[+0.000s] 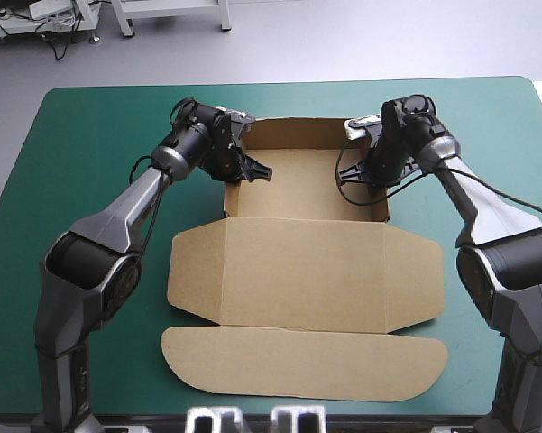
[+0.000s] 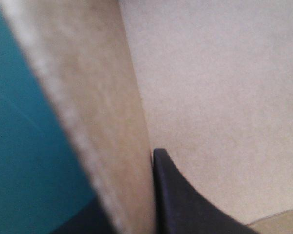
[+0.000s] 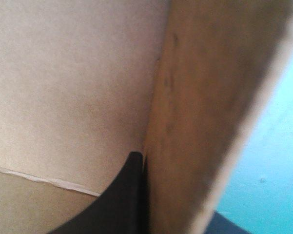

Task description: Fold the box

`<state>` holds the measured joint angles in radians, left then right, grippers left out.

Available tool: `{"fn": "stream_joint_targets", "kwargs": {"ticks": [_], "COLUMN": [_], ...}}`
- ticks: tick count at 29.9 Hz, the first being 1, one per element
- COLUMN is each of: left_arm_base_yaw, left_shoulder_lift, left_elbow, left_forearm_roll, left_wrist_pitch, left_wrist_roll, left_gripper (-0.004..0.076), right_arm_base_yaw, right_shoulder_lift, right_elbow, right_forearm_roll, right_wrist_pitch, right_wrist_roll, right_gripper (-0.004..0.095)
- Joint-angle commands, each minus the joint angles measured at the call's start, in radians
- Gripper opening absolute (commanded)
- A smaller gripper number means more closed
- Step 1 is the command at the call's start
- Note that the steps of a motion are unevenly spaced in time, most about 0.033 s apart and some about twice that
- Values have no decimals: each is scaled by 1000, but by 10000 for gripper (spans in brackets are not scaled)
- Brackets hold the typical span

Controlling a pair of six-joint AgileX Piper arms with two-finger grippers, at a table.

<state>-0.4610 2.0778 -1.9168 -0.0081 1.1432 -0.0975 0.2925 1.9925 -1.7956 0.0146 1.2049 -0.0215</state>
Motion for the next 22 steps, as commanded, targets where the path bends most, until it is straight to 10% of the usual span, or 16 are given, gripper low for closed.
{"fn": "stream_joint_targets", "kwargs": {"ticks": [1,16,22], "left_arm_base_yaw": [-32,-30,-26], "left_shoulder_lift": [-53,-49,-52], "left_elbow": [-27,-29,-31], "left_forearm_roll": [-61,-51,-23], "left_wrist_pitch": [-11,34,84], "left_wrist_roll": [88,97,111], "left_gripper": [-10,-9,110], "right_arm_base_yaw": [18,18,18], "right_shoulder_lift": [-41,6,-1], "right_elbow": [-30,-56,-152], "right_forearm_roll": [2,0,0], "right_wrist_pitch": [-59,19,44], "right_wrist_roll": [-65,-65,-84], "right_gripper": [-19,-1,327]}}
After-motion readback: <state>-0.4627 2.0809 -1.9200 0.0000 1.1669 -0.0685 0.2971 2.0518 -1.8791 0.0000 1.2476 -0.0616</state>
